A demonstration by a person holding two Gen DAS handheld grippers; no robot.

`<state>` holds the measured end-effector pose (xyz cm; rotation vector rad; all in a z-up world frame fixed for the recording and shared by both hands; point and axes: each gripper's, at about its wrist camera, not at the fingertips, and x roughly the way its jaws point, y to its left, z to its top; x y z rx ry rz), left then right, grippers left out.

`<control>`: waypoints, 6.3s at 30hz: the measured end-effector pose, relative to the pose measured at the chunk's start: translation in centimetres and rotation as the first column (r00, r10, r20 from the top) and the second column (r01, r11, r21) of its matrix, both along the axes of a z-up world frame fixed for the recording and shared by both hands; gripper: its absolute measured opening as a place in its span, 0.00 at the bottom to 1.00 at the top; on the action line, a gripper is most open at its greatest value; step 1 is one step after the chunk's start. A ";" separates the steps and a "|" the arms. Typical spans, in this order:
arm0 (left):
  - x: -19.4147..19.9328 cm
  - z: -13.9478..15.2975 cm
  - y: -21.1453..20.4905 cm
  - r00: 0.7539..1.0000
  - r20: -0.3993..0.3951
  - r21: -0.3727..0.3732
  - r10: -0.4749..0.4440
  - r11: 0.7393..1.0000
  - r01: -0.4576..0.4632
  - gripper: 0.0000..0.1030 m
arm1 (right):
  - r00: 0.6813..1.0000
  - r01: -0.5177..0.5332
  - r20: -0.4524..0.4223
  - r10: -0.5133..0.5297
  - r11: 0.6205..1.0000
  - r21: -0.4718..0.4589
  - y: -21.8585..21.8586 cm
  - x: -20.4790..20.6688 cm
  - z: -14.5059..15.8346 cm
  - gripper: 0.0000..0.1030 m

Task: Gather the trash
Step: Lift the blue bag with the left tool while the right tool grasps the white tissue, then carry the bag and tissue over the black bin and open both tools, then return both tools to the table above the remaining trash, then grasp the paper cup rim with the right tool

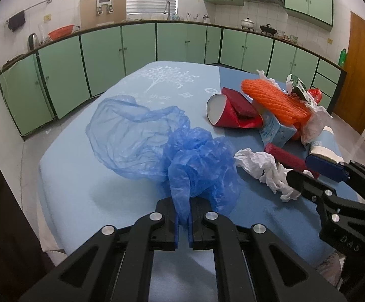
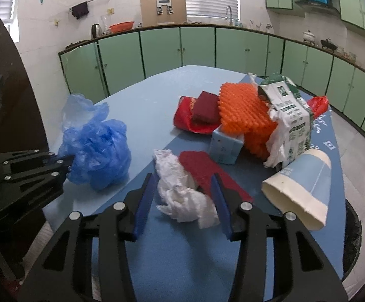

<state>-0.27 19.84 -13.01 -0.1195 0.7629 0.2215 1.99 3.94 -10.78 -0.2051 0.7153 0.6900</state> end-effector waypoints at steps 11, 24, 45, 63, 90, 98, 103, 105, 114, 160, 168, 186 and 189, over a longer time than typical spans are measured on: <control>-0.1 0.0 -0.1 1.000 -0.001 0.002 -0.001 1.000 0.001 0.05 | 1.000 -0.002 -0.007 0.001 0.998 -0.057 0.5 0.9 -1.6 0.32; -0.6 1.8 -0.1 0.999 0.034 -0.013 -0.002 1.000 0.002 0.04 | 0.998 -0.038 -0.044 0.044 0.991 0.131 -1.2 1.3 2.8 0.14; 4.3 9.4 -7.8 0.944 0.216 0.016 -0.249 0.968 0.252 0.04 | 0.959 0.214 0.127 -0.253 0.941 0.261 -12.9 3.7 11.0 0.14; 13.5 8.4 -24.5 0.780 0.196 0.004 -0.594 0.796 0.605 0.04 | 0.802 0.565 0.113 -0.587 0.806 0.178 -30.6 8.2 7.3 0.14; 21.5 0.1 -35.3 0.688 0.007 -0.110 -0.726 0.683 0.722 0.39 | 0.680 0.733 -0.030 -0.733 0.677 0.065 -38.9 13.3 -1.4 0.41; 19.1 2.5 -32.7 0.729 0.049 -0.076 -0.683 0.725 0.685 0.50 | 0.658 0.748 0.020 -0.752 0.657 0.096 -38.1 11.0 0.5 0.88; 15.6 5.7 -28.9 0.786 0.135 0.009 -0.603 0.794 0.607 0.56 | 0.686 0.714 0.040 -0.726 0.683 0.154 -35.2 9.5 2.8 0.91; 14.1 6.6 -27.2 0.809 0.166 0.047 -0.564 0.824 0.565 0.59 | 0.703 0.693 0.047 -0.710 0.698 0.177 -33.9 8.9 3.6 0.92; 8.9 7.2 -19.0 0.902 0.184 0.118 -0.391 0.920 0.375 0.63 | 0.792 0.584 0.052 -0.608 0.780 0.223 -26.4 7.3 4.7 0.93; 5.5 0.4 -6.9 0.990 0.075 0.107 -0.120 0.988 0.111 0.64 | 0.913 0.404 -0.038 -0.405 0.914 -0.034 -8.5 7.6 -2.5 0.93; 5.8 0.3 -7.9 0.988 0.065 0.100 -0.137 0.986 0.130 0.64 | 0.899 0.433 -0.054 -0.435 0.900 -0.046 -11.9 6.7 -2.2 0.93; 5.9 0.1 -9.5 0.985 0.052 0.098 -0.163 0.983 0.158 0.64 | 0.879 0.465 -0.111 -0.464 0.885 -0.019 -12.7 9.4 -3.7 0.92; 5.9 0.1 -9.7 0.984 0.048 0.087 -0.171 0.982 0.166 0.64 | 0.892 0.442 -0.102 -0.441 0.897 -0.021 -12.7 9.4 -3.6 0.79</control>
